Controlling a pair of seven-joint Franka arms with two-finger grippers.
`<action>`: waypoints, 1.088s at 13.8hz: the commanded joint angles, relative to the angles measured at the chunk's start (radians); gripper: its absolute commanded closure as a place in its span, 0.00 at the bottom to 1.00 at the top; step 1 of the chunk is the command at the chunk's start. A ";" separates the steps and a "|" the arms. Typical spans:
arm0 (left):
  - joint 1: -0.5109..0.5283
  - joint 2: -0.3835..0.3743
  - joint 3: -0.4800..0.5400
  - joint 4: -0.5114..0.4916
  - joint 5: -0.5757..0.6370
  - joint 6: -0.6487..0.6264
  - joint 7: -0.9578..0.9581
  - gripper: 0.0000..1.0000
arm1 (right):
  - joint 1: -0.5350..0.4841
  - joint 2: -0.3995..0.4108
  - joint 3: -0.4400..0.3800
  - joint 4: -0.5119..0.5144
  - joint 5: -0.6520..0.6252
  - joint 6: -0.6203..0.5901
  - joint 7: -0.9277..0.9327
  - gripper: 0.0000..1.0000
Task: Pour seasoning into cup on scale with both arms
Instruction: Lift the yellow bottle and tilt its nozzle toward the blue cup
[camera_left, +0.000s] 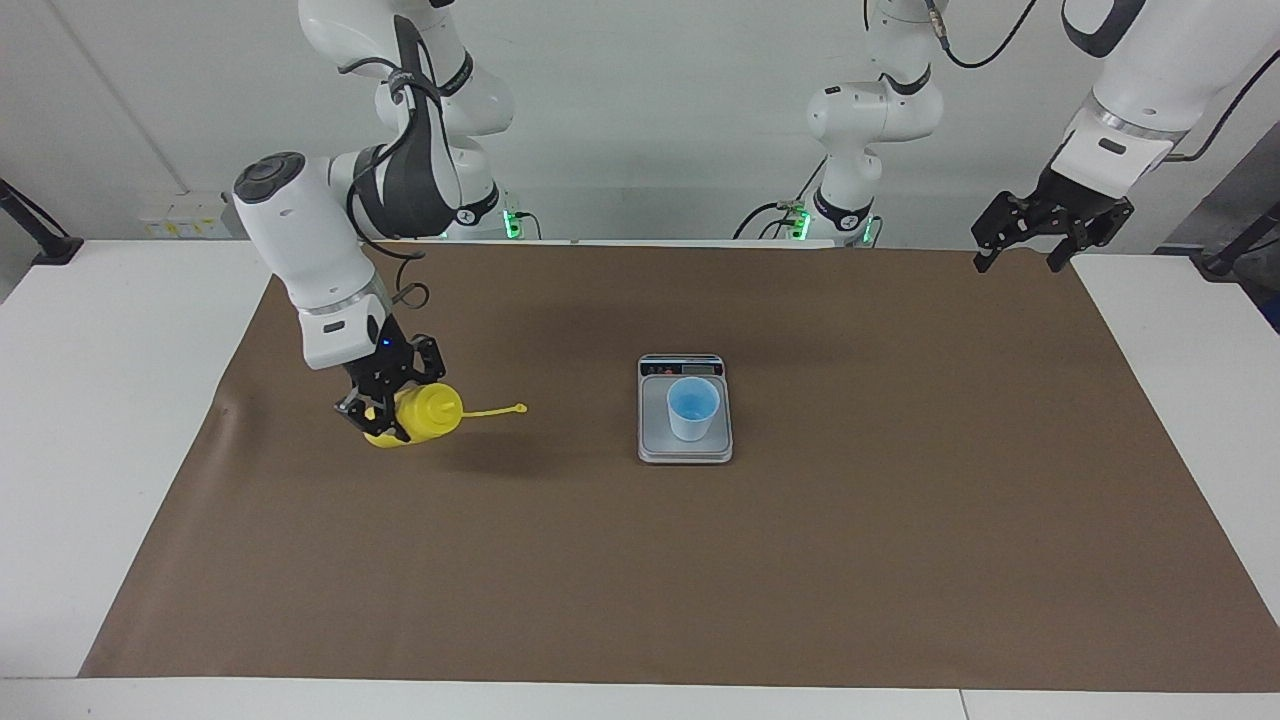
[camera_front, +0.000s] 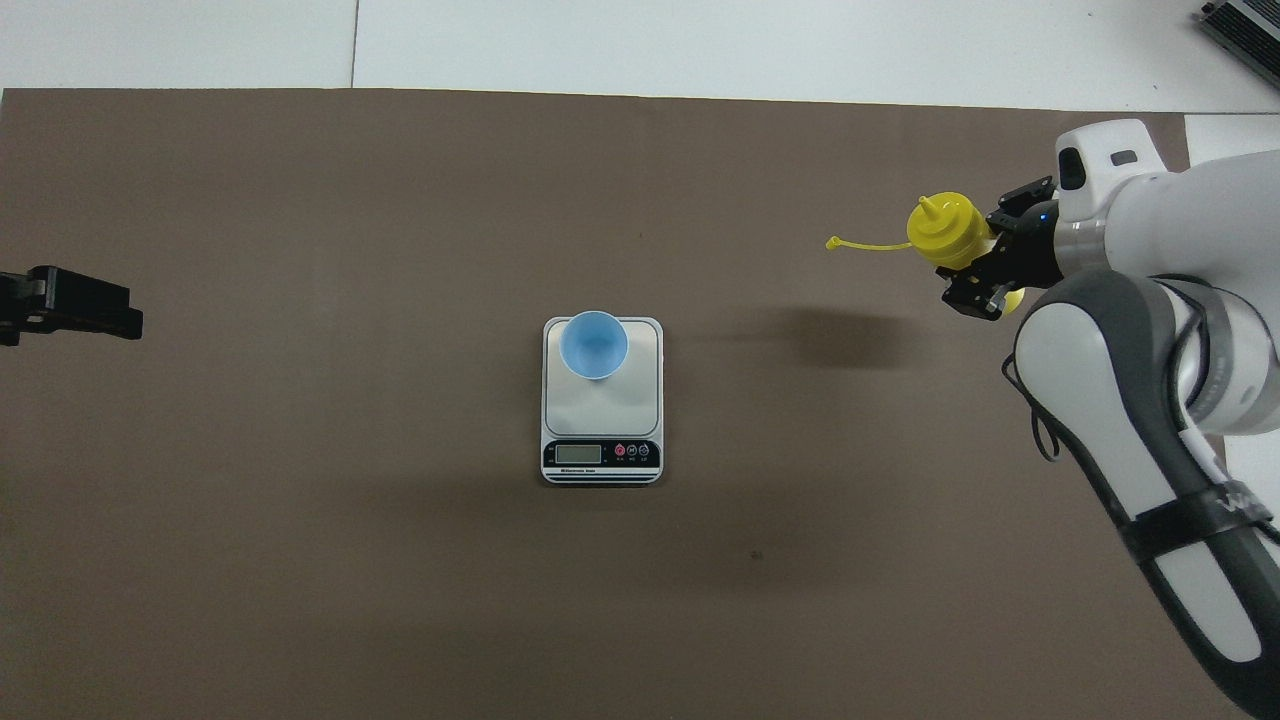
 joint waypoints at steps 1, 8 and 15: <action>0.002 -0.007 -0.002 -0.019 0.015 -0.009 0.019 0.00 | 0.062 -0.002 0.002 0.045 -0.112 -0.037 0.114 1.00; 0.004 -0.015 -0.002 -0.041 0.015 -0.002 0.011 0.00 | 0.216 0.000 0.002 0.058 -0.233 -0.040 0.171 1.00; 0.007 -0.015 0.000 -0.041 0.015 -0.002 0.011 0.00 | 0.335 0.021 0.007 0.049 -0.399 0.003 0.164 1.00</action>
